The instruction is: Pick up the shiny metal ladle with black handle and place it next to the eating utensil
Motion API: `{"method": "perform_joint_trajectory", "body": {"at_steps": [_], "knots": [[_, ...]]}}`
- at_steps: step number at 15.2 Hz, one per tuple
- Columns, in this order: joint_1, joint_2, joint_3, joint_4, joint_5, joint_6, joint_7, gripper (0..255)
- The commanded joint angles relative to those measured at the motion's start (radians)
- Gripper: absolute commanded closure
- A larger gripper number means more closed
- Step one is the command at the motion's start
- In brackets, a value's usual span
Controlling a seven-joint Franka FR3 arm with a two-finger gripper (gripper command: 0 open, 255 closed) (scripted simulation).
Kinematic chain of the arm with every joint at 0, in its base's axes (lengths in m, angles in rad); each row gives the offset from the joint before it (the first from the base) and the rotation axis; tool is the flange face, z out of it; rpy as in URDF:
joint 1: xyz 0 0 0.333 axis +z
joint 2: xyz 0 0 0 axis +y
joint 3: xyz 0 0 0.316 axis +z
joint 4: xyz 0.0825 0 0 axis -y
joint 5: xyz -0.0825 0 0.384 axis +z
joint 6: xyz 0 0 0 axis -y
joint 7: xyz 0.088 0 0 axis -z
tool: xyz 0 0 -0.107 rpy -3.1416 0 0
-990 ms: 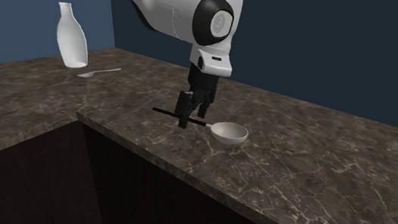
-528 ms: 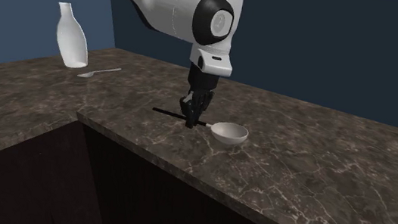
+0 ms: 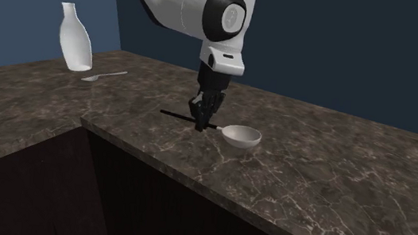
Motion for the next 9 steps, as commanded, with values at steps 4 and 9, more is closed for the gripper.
{"method": "perform_joint_trajectory", "body": {"at_steps": [4,9], "knots": [[-0.003,-0.027,0.005,0.030,0.010,-0.055,-0.002,255],[-0.005,-0.048,0.009,0.067,0.017,-0.113,-0.003,255]]}}
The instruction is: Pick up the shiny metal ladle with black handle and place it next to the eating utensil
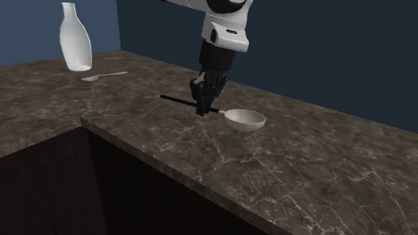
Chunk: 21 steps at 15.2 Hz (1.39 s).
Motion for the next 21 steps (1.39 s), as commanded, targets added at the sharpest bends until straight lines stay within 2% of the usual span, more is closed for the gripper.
{"method": "perform_joint_trajectory", "body": {"at_steps": [1,9,15,21], "knots": [[0.000,-0.008,0.002,0.017,0.003,-0.025,0.000,255],[0.000,-0.031,0.007,0.092,0.011,-0.121,0.001,255],[0.067,-0.090,0.050,0.000,0.030,-0.077,0.112,255],[0.144,-0.115,0.095,-0.043,0.038,-0.048,0.233,255]]}}
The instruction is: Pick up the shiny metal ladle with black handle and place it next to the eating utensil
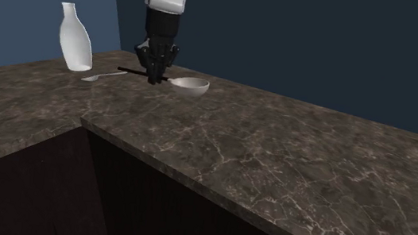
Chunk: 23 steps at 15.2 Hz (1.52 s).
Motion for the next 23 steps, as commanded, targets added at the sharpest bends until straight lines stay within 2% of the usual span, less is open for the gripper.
{"method": "perform_joint_trajectory", "body": {"at_steps": [1,11,17,22,23], "knots": [[0.030,-0.004,0.016,-0.003,0.001,0.003,0.048,255],[0.190,0.042,0.081,0.040,-0.029,0.020,0.272,255],[0.309,0.117,0.106,0.131,-0.072,0.008,0.412,255],[0.425,0.205,0.114,0.252,-0.120,-0.022,0.524,255],[0.424,0.207,0.113,0.241,-0.120,-0.009,0.524,255]]}}
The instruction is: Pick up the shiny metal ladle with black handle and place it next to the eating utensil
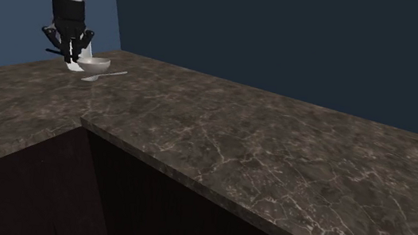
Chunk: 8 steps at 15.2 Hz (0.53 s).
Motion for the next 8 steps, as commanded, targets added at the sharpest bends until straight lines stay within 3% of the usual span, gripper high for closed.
{"method": "perform_joint_trajectory", "body": {"at_steps": [1,8], "knots": [[0.009,0.008,-0.001,-0.007,-0.005,0.016,0.011,255],[0.007,0.029,-0.009,-0.073,-0.016,0.099,0.011,255]]}}
